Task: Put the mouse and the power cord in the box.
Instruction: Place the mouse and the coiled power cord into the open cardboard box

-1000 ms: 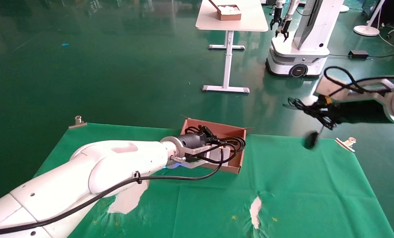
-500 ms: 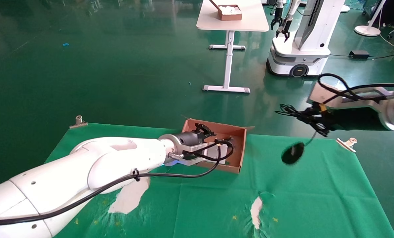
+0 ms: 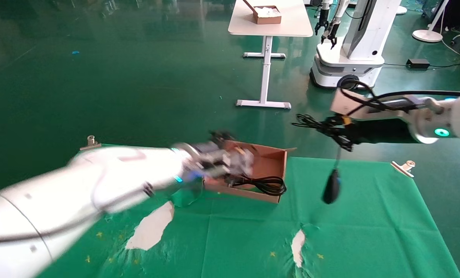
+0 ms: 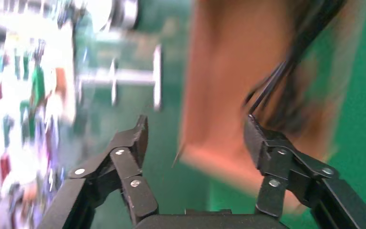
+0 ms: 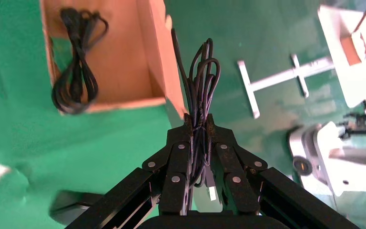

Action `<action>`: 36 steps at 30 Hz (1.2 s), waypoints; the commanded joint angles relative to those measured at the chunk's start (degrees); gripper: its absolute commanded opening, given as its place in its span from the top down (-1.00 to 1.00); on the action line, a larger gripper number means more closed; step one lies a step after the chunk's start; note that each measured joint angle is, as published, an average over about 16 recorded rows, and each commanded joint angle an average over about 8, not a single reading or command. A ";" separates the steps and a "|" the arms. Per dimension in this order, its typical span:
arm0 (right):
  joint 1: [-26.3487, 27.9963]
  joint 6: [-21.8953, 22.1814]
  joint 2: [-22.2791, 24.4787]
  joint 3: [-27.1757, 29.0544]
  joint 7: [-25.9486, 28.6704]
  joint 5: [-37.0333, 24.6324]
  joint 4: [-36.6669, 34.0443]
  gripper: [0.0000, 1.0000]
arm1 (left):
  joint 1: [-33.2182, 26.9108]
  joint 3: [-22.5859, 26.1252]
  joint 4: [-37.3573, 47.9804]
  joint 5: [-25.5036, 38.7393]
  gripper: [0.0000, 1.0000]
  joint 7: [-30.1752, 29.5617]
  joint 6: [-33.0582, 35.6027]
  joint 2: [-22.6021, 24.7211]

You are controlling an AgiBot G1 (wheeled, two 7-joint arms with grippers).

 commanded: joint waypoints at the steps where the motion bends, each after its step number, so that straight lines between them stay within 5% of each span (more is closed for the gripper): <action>1: 0.20 0.04 -1.00 0.05 -0.98 0.64 -0.22 1.00 | -1.06 0.10 3.09 -0.25 -1.00 -1.14 -0.44 -0.22; 14: 3.15 9.62 -18.61 -1.87 -14.58 1.35 -16.78 1.00 | -2.73 1.35 7.30 1.41 -1.00 -7.16 4.68 -2.34; 19: 1.59 14.56 -21.48 -5.54 -15.89 0.64 -22.32 1.00 | -2.76 1.74 6.41 2.40 -1.00 -8.66 4.72 -2.62; 21: 0.88 15.88 -21.78 -6.87 -15.40 0.83 -23.21 0.77 | -2.78 1.86 6.17 2.66 -1.00 -9.11 4.75 -2.71; 28: -0.42 18.78 -22.54 -9.60 -14.43 0.96 -24.66 -0.91 | -2.85 2.14 5.79 3.13 -1.00 -9.85 4.90 -2.97; 36: -0.28 18.13 -22.14 -9.16 -14.44 1.01 -24.13 -1.00 | -2.82 2.06 5.81 3.11 -1.00 -9.72 4.84 -2.89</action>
